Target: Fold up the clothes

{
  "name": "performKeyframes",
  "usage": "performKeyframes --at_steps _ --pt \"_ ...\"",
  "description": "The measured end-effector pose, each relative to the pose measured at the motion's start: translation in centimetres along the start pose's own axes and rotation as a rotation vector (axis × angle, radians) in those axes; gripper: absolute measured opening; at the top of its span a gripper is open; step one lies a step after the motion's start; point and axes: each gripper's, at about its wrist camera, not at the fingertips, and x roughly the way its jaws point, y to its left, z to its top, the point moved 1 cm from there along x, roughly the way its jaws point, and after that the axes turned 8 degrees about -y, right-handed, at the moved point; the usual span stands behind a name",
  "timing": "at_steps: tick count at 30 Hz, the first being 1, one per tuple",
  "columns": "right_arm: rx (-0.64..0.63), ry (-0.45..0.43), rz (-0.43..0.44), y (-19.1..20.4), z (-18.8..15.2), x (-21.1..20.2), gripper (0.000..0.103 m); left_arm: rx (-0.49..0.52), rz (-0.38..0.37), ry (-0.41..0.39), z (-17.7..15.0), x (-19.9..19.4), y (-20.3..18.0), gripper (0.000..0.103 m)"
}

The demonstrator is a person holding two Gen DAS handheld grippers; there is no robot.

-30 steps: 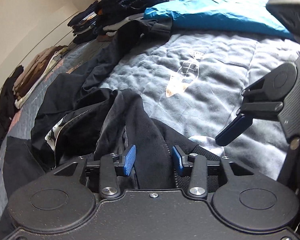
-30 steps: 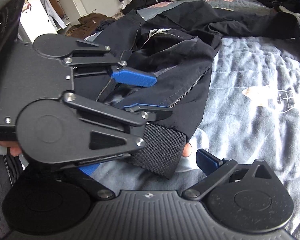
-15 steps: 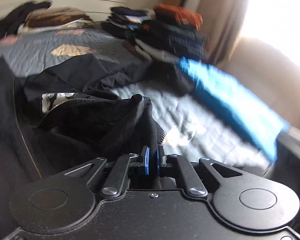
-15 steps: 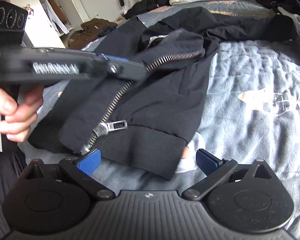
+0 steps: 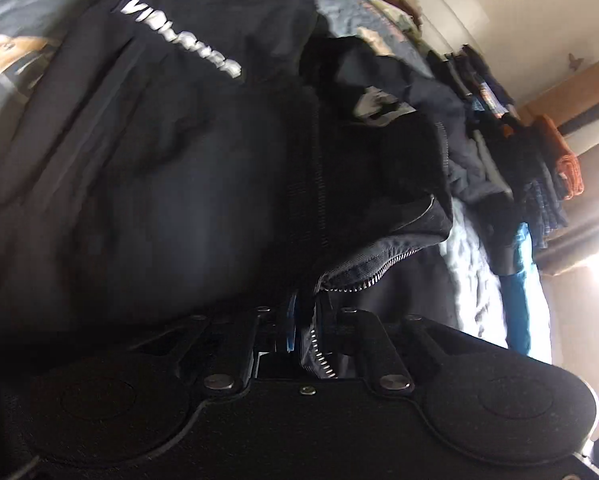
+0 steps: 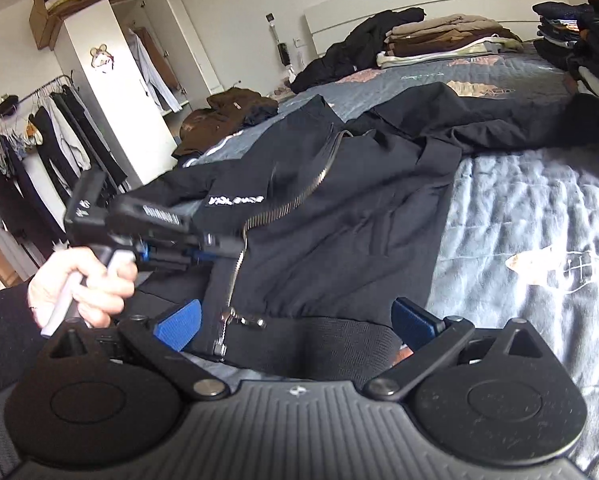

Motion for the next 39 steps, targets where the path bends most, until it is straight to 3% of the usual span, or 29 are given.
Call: performKeyframes --at_steps 3,7,9,11,16,22,25,27,28,29,33,39 --pt "-0.017 0.013 -0.016 0.4 -0.1 0.3 0.101 0.104 0.017 -0.043 0.1 -1.3 -1.9 0.011" --pt "-0.049 0.019 -0.039 0.6 0.2 0.8 0.101 0.409 0.057 -0.178 0.2 -4.2 -7.0 0.013" --pt "-0.061 0.020 -0.047 1.1 0.3 0.7 0.101 0.537 0.066 -0.231 0.0 -5.3 -9.7 0.028" --pt "-0.072 0.019 -0.055 1.5 0.4 0.4 0.101 0.631 0.060 -0.265 -0.4 -5.8 -12.0 0.070" --pt "-0.093 0.011 -0.055 2.3 0.6 -0.3 0.101 0.925 0.078 -0.282 -3.4 -3.1 -16.3 0.072" --pt "-0.091 0.004 -0.046 2.3 0.6 -0.7 0.101 1.211 0.231 -0.289 -5.8 3.3 -18.3 0.072" --pt "-0.089 0.010 -0.042 2.3 0.5 -0.6 0.101 1.243 0.293 -0.256 -5.6 6.1 -17.8 0.071" --pt "-0.088 0.013 -0.040 2.2 0.5 -0.5 0.101 1.231 0.310 -0.213 -5.2 7.1 -17.1 0.055" --pt "-0.089 0.014 -0.041 2.2 0.5 -0.4 0.101 1.207 0.313 -0.192 -4.8 7.4 -16.6 0.038" --pt "-0.090 0.015 -0.043 2.1 0.5 -0.4 0.101 1.172 0.309 -0.174 -4.4 7.7 -16.3 0.034" --pt "-0.091 0.015 -0.043 2.1 0.4 -0.5 0.101 1.055 0.246 -0.155 -2.9 7.0 -15.5 0.020" --pt "-0.082 0.000 -0.027 2.2 0.6 -0.8 0.101 0.707 0.054 -0.192 1.7 2.6 -14.9 0.014"
